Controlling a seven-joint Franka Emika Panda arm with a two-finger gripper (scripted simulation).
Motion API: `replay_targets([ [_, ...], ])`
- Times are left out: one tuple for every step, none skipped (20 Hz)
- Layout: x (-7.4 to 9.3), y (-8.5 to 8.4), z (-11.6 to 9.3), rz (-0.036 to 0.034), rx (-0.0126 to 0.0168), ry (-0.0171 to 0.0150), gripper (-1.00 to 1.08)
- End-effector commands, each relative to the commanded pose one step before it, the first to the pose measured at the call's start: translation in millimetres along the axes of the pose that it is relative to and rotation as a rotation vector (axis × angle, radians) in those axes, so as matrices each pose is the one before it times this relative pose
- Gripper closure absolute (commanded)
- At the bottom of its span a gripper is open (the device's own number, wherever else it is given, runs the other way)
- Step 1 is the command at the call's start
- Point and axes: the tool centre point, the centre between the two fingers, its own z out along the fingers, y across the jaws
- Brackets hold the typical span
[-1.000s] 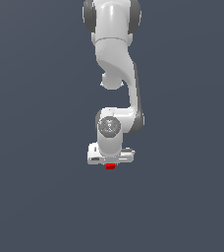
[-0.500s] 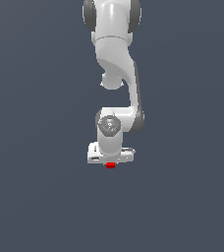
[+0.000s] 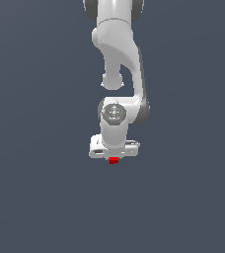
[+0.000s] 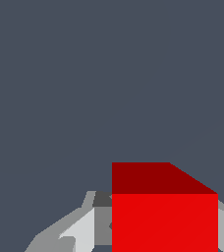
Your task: Pick up the red cube and move it to a goal position.
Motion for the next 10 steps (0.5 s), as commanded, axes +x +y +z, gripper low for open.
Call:
replay_targets([
  [-3.77, -5.38, -19.29, -0.00033, 0.00000, 0.00183, 1.08],
  [-1.97, -2.44, -8.69, 0.00000, 0.00000, 0.00000, 1.08],
  [-2.10, -2.62, -9.35, 0.00000, 0.00000, 0.00000, 1.08],
  [-2.23, -2.79, -9.96, 0.00000, 0.00000, 0.00000, 1.08],
  [-2.34, -2.94, -10.51, 0.00000, 0.00000, 0.00000, 1.08],
  [-2.42, -3.05, -10.96, 0.00000, 0.00000, 0.00000, 1.08],
  [-2.46, -3.12, -11.20, 0.00000, 0.00000, 0.00000, 1.08],
  [-2.50, -3.18, -11.45, 0.00000, 0.00000, 0.00000, 1.08],
  [-2.53, -3.24, -11.69, 0.00000, 0.00000, 0.00000, 1.08],
  [-2.52, -3.24, -11.74, 0.00000, 0.00000, 0.00000, 1.08],
])
